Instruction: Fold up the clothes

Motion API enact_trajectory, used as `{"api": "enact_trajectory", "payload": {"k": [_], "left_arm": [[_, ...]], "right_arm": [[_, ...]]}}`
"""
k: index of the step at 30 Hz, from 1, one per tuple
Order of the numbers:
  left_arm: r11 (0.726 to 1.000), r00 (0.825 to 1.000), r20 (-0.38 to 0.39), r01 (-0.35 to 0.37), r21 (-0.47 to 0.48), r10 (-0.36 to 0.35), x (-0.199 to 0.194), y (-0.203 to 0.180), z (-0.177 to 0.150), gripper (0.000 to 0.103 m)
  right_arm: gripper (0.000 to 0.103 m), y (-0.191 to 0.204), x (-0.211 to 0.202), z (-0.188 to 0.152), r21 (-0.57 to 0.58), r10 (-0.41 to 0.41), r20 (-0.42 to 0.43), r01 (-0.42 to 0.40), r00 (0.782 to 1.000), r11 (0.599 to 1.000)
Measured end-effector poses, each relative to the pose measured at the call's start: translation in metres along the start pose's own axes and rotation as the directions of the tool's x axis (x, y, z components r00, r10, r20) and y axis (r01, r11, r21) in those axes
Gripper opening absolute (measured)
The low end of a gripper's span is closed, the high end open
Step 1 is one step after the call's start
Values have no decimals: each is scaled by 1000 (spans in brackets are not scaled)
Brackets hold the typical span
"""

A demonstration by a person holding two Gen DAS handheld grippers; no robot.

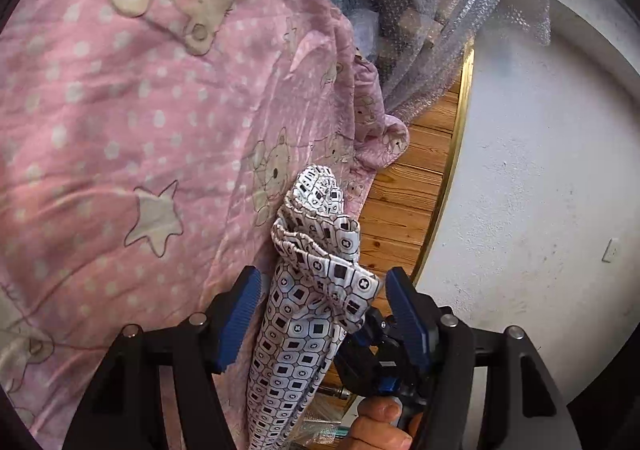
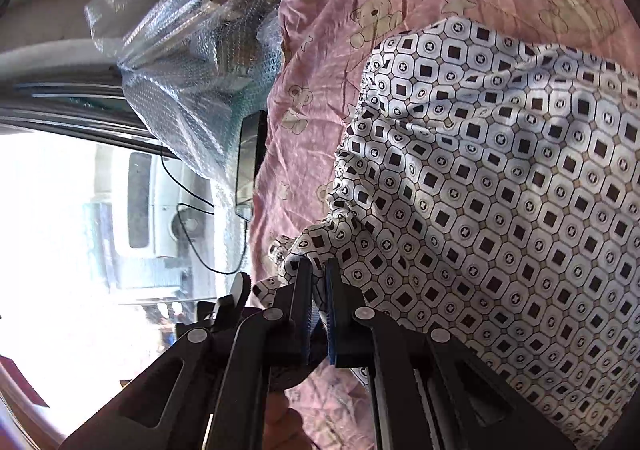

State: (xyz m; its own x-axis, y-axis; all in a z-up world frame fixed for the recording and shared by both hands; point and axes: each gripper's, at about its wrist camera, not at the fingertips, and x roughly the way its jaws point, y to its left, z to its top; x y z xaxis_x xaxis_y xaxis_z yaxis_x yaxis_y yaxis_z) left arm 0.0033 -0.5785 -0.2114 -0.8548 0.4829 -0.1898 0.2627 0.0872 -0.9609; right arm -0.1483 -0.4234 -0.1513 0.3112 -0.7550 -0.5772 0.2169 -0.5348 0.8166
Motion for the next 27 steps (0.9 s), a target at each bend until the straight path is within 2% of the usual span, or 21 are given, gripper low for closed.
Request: {"api": "enact_trajectory", "payload": {"k": [2, 3, 4, 5, 6, 7, 8, 9, 11, 13, 14, 16, 18, 20, 21, 23, 25, 27], "left_arm": [[999, 1000, -12, 8, 45, -8, 8, -9, 3, 65], [997, 1000, -12, 7, 80, -6, 9, -16, 4, 60], [993, 1000, -15, 16, 113, -14, 9, -23, 6, 44], [989, 1000, -7, 13, 148, -12, 5, -31, 9, 36], [982, 1000, 15, 3, 189, -6, -3, -39, 14, 32], [976, 999, 40, -11, 219, 2, -12, -45, 19, 25], [971, 998, 67, -27, 236, 12, -22, -48, 26, 25], [968, 996, 89, -46, 248, 25, -32, -50, 33, 25], [963, 992, 104, -100, 252, 75, -45, -45, 44, 25], [954, 984, 88, -171, 245, 154, -52, -36, 47, 25], [948, 980, 64, -200, 245, 191, -51, -33, 44, 25], [930, 965, 4, -252, 268, 261, -45, -28, 31, 27], [884, 940, -36, -305, 354, 339, -33, -29, 11, 33], [838, 916, -60, -334, 432, 396, -18, -29, -6, 41], [832, 915, -71, -327, 448, 398, -11, -28, -11, 42], [831, 918, -82, -310, 462, 387, 1, -25, -17, 44], [835, 924, -57, -314, 452, 379, 7, -21, -14, 44], [852, 936, -39, -301, 429, 351, 10, -16, -8, 44]], "right_arm": [[5, 0, -1, -1, 22, 31, -11, -31, 999, 999], [5, 1, -1, -1, 23, 37, -17, -36, 999, 999], [5, 3, -2, -2, 15, 32, -19, -32, 999, 999], [5, 5, -3, -3, 0, 17, -22, -17, 1000, 1000], [5, 7, -3, -4, -19, -7, -24, 6, 1000, 1000], [6, 10, 0, -4, -60, -74, -25, 73, 997, 996], [8, 13, 3, -3, -103, -145, -23, 142, 989, 985], [9, 15, 9, -4, -159, -233, -21, 227, 972, 961], [15, 24, 21, -9, -284, -429, 6, 413, 903, 865], [20, 37, 31, -17, -388, -531, 68, 513, 845, 766], [23, 44, 35, -21, -435, -571, 105, 553, 815, 711], [29, 63, 39, -31, -513, -589, 186, 589, 786, 624], [34, 79, 43, -40, -580, -587, 248, 604, 770, 547], [34, 85, 52, -43, -630, -600, 257, 602, 757, 490], [34, 87, 56, -43, -652, -608, 261, 601, 750, 462], [34, 78, 67, -39, -665, -639, 252, 610, 727, 431], [34, 60, 72, -31, -652, -685, 245, 639, 686, 408], [33, 37, 65, -23, -604, -719, 234, 677, 655, 420]]}}
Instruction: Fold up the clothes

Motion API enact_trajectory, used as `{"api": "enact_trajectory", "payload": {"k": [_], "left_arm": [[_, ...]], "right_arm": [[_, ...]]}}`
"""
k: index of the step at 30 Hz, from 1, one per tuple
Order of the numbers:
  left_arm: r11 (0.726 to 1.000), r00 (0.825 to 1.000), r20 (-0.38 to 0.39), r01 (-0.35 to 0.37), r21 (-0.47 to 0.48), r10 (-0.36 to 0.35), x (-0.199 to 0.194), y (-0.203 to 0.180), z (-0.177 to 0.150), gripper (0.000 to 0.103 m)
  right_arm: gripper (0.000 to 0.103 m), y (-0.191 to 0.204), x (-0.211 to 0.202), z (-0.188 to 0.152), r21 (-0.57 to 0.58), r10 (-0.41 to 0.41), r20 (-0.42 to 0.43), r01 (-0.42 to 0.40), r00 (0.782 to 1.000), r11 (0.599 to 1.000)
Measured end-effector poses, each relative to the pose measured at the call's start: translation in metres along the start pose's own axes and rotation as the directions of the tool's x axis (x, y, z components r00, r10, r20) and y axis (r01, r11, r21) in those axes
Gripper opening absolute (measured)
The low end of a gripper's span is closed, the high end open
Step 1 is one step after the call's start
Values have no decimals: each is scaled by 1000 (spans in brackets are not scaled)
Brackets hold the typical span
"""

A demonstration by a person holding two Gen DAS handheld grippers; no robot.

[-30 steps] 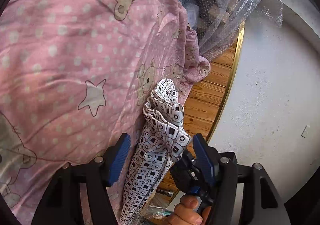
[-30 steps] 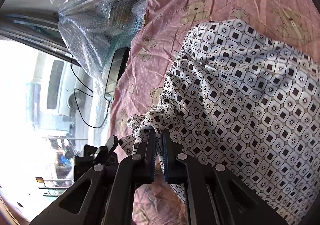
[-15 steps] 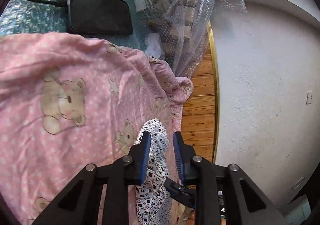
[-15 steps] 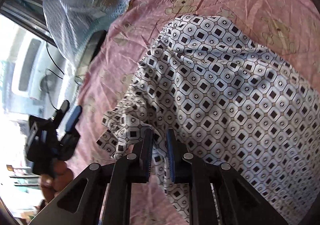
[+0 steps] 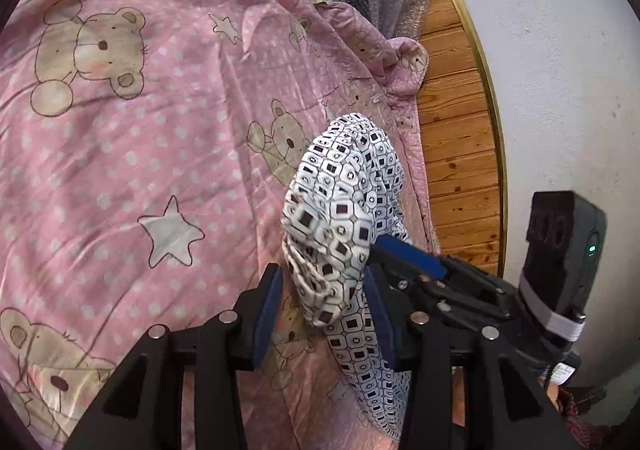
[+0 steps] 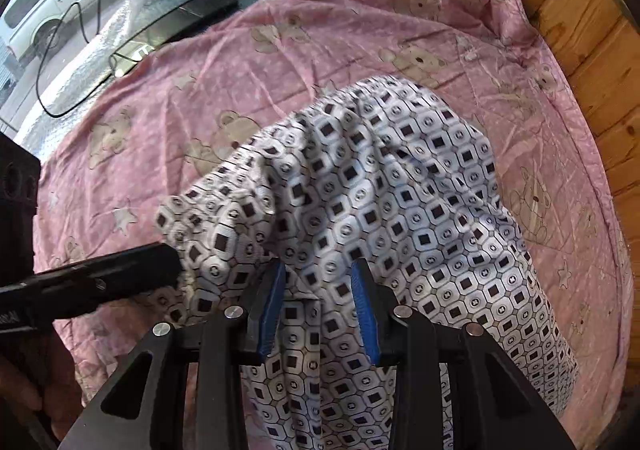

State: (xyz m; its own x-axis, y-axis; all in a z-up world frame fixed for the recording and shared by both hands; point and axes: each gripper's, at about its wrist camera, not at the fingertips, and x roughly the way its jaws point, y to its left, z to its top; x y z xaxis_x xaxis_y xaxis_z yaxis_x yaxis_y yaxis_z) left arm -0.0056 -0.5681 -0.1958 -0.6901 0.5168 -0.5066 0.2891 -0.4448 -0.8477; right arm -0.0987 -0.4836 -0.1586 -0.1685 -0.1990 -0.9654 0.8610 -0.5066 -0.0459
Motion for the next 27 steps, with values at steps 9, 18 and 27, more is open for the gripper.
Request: {"api": "enact_trajectory", "payload": {"k": [9, 18, 27], "left_arm": [[1000, 1000, -5, 7, 18, -7, 7, -9, -4, 44], [995, 996, 79, 27, 94, -34, -40, -17, 28, 7], [994, 995, -15, -101, 35, 102, -47, 25, 45, 7]], "right_arm": [[32, -38, 13, -2, 149, 85, -18, -82, 996, 985], [34, -36, -18, 4, 113, 123, 34, -126, 992, 985], [42, 89, -40, -3, -323, 186, 78, -152, 979, 934]]}}
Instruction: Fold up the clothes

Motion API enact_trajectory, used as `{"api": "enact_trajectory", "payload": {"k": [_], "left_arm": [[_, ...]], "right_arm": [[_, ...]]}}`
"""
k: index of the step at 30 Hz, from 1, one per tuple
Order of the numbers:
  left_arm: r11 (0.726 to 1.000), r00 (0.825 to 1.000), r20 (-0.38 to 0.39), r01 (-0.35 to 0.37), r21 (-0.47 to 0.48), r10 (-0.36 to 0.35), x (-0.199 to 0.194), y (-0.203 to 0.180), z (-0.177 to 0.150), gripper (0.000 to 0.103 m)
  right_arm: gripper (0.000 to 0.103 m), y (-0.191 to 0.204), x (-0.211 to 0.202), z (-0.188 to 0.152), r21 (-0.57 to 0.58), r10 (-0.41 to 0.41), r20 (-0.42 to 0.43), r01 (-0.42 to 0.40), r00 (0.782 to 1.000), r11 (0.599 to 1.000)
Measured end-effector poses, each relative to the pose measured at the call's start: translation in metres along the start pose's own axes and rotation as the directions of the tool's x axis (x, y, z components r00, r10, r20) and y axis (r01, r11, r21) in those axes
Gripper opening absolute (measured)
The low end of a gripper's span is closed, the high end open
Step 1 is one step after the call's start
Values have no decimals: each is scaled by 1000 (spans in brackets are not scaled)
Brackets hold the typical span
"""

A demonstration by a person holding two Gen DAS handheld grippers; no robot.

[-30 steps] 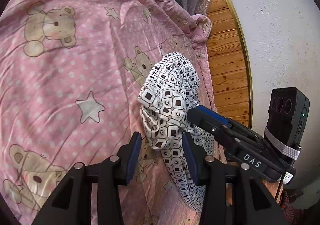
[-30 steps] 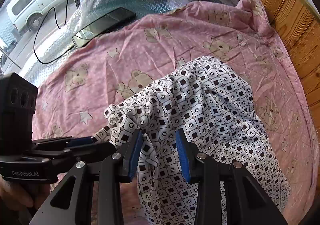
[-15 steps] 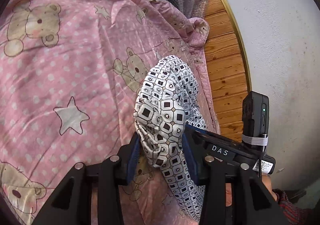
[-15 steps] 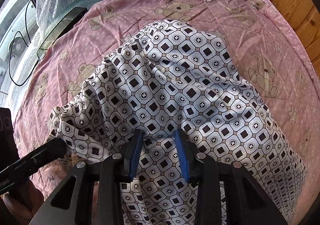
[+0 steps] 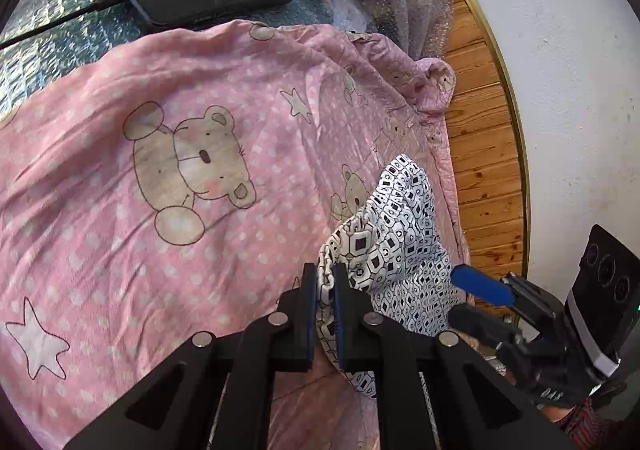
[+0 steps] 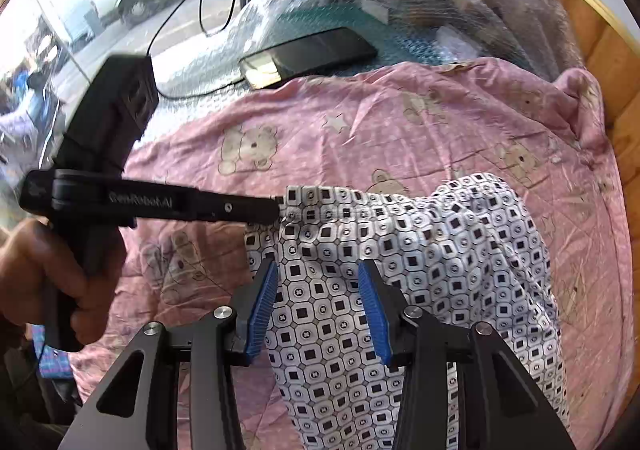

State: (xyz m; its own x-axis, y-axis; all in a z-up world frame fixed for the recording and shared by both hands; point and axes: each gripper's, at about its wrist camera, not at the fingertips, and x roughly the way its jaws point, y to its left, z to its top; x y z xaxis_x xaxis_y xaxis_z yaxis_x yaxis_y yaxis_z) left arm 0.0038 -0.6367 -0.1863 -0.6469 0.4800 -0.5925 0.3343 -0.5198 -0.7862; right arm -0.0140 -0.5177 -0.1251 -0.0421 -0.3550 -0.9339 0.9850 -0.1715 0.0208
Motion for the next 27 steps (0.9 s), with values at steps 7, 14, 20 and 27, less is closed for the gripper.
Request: {"api": "enact_trajectory", "payload": {"k": [7, 14, 20, 27], "left_arm": [[999, 1000, 12, -20, -32, 20, 2, 13, -9, 7], [998, 998, -4, -65, 21, 65, 2, 8, -5, 7], [995, 996, -15, -90, 47, 91, 1, 5, -4, 7], [994, 995, 7, -104, 46, 104, -5, 3, -1, 7]], "right_arm": [[2, -4, 29, -17, 86, 16, -52, -11, 999, 996], [1, 3, 6, -18, 165, 133, 9, -133, 991, 977], [0, 16, -2, -10, 121, 82, 36, -86, 996, 989], [3, 31, 50, -15, 122, 170, -47, -163, 984, 979]]}}
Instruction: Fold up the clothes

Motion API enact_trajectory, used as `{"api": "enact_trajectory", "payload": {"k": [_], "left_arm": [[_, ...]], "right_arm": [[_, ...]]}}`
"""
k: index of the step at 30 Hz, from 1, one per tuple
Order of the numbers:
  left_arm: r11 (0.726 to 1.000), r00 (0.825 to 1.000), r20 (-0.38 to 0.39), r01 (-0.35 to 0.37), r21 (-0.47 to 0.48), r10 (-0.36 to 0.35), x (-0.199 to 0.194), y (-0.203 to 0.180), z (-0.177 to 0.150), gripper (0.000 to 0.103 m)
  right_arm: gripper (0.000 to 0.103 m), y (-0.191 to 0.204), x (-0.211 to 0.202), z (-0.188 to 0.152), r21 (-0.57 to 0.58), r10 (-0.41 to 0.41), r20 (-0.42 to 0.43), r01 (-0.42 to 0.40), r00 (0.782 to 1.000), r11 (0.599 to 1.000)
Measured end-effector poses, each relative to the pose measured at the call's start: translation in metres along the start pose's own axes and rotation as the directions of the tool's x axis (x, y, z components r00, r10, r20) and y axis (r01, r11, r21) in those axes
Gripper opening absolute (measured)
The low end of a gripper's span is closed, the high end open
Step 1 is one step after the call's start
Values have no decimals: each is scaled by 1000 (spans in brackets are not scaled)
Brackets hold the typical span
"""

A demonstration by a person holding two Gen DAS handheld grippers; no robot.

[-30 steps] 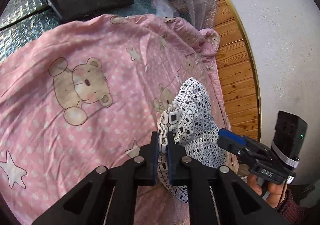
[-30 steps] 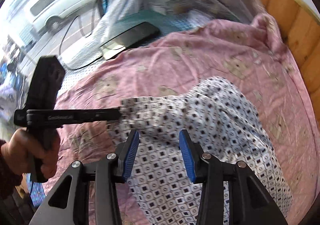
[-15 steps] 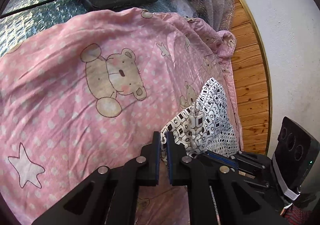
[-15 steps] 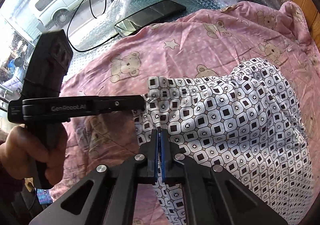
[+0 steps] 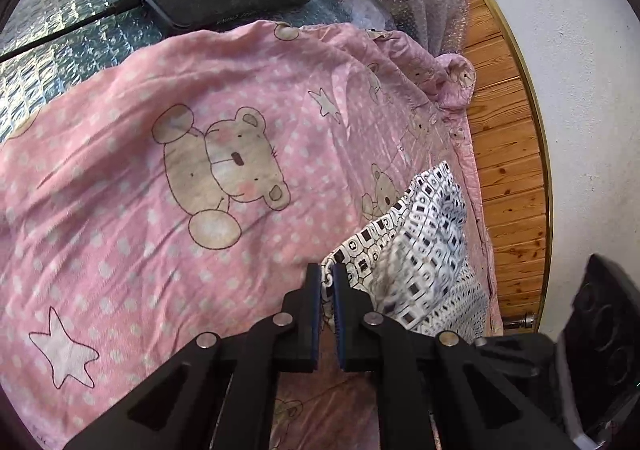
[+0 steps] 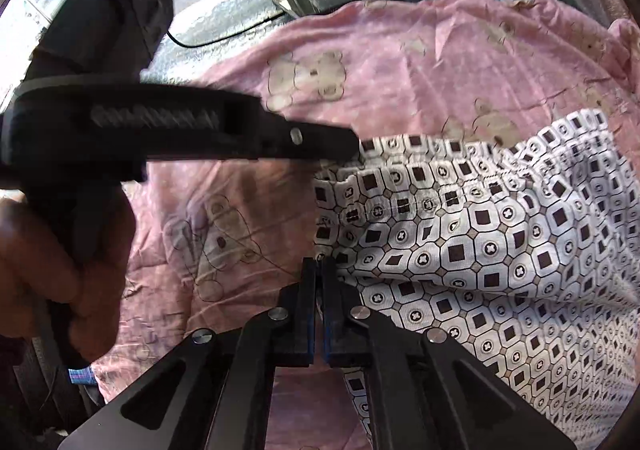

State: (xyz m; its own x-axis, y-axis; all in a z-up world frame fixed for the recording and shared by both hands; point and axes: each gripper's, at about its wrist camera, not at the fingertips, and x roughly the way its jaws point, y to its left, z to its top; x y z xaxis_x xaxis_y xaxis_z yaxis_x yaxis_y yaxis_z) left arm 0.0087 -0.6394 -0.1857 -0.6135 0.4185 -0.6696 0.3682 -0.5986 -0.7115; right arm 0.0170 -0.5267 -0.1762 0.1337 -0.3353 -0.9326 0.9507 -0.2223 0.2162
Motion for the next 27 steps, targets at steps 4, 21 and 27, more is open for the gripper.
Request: {"api": "enact_trajectory", "payload": {"k": [4, 21, 27], "left_arm": [[1000, 994, 111, -1, 20, -2, -37, -12, 5, 8], [931, 980, -109, -120, 345, 167, 49, -64, 7, 3], [885, 952, -75, -246, 396, 298, 55, -95, 5, 4]], "right_arm": [[25, -27, -50, -14, 178, 91, 103, -108, 991, 978], [30, -226, -237, -494, 906, -431, -10, 191, 902, 379], [36, -224, -307, -584, 956, -541, 7, 153, 841, 250]]}}
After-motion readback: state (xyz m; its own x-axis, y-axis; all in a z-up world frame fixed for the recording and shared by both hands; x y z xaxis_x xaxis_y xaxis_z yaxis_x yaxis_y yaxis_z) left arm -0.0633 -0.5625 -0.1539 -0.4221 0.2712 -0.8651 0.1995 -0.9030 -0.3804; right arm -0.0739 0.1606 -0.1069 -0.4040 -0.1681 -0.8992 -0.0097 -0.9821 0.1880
